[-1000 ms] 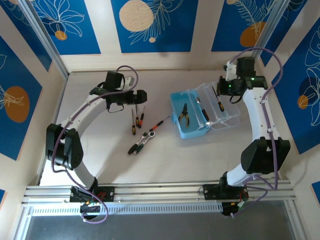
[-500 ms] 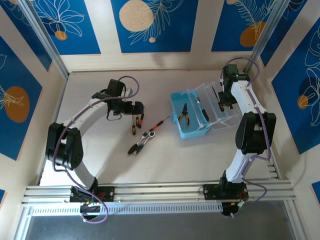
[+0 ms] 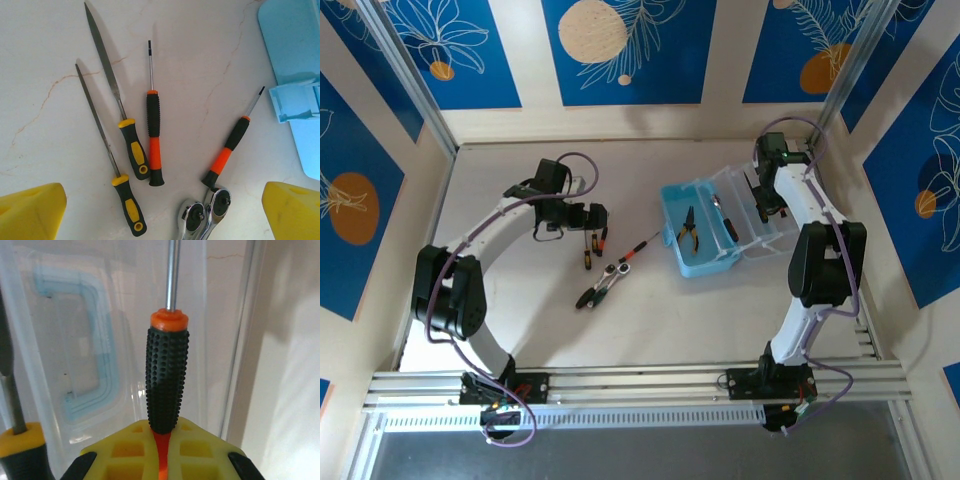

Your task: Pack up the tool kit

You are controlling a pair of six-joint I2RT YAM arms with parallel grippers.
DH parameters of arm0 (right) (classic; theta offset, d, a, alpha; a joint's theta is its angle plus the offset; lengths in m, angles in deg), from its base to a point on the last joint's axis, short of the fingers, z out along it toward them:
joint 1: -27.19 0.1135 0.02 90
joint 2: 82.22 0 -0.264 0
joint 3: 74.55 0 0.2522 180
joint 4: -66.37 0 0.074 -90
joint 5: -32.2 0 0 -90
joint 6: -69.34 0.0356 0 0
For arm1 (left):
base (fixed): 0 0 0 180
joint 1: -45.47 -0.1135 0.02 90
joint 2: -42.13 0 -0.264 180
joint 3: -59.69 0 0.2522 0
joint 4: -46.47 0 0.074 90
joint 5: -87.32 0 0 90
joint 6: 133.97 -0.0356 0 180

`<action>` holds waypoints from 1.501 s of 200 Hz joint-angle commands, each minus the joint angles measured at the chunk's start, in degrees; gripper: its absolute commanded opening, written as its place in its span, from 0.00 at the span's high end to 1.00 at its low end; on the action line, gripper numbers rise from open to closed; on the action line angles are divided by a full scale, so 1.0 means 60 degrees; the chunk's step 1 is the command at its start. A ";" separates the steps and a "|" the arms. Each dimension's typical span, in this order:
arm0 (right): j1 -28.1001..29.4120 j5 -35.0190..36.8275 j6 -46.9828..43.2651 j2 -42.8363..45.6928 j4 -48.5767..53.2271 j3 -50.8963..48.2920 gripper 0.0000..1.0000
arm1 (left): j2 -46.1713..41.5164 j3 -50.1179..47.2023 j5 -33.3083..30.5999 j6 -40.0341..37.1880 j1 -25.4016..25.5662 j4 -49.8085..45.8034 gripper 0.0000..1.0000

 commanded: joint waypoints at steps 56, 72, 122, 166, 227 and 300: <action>0.0158 -0.0089 0.0430 0.0090 0.0526 0.0240 0.77 | -0.0278 -0.0047 -0.0074 -0.0250 -0.0021 -0.0184 0.00; 0.0239 -0.0151 0.0529 0.0259 0.0688 0.0379 0.73 | -0.0283 -0.0021 -0.0122 -0.0280 -0.0029 -0.0224 0.00; 0.0543 -0.0320 0.1045 0.0794 0.1555 0.1185 0.54 | -0.0219 0.0100 -0.0448 -0.0496 0.0015 -0.0458 0.00; 0.0879 -0.1134 0.1674 0.1371 0.2073 0.1454 0.05 | 0.0388 0.0584 -0.1778 -0.0934 0.0706 -0.1116 0.02; 0.1612 -0.4873 0.2401 0.2868 0.0575 -0.0530 0.01 | 0.0926 0.0519 -0.1832 -0.0949 0.1684 -0.1403 0.37; 0.1766 -0.5221 0.2411 0.2921 0.0505 -0.0955 0.01 | 0.0199 -0.1757 -0.0801 -0.0823 0.2449 -0.0644 0.47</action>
